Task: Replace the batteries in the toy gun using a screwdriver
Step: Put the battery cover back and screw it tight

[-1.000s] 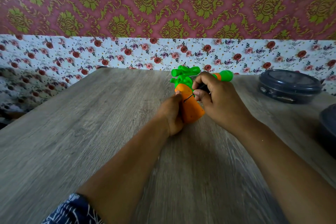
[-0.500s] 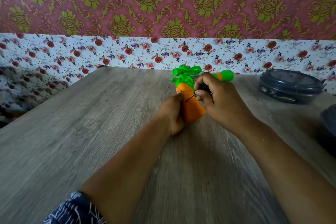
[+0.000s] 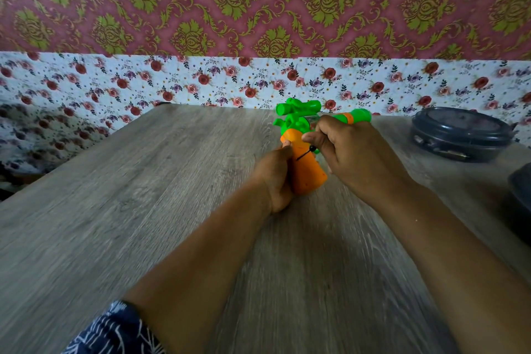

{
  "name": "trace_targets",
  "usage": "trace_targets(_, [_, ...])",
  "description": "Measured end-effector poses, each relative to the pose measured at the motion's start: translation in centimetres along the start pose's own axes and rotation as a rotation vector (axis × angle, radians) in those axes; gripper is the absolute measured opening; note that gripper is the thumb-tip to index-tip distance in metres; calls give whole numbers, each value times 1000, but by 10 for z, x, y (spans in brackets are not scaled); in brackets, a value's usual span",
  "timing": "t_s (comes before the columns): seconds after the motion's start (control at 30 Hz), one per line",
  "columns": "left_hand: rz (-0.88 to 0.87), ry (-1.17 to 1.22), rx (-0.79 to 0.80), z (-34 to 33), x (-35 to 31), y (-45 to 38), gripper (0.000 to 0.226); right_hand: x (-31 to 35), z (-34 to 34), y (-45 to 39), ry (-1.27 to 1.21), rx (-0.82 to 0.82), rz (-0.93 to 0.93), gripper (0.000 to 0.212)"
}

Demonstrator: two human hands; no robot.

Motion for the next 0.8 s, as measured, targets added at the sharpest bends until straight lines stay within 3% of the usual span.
trace_targets(0.17, [-9,-31,22,-4,-2,2,41,3,-9,1,-10,146,8,10])
trace_targets(0.3, [23,-12,30,-5,-2,5,43,0,-11,0,-23,195,-14,2])
trace_targets(0.57, [-6,-15,43,-5,-2,4,39,3,-1,0,241,95,-9,29])
trace_targets(0.8, [36,-2,21,-5,0,5,43,-1,-8,1,122,223,-55,10])
Point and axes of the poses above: each hand's wrist, its own y-axis away from the middle knuckle, its own z-axis out of the back of the hand, x = y × z, the point moved 8 cm from there along -y, towards the middle knuckle, and after that the axes turned 11 degrees about -z, right-handed, at the moved point
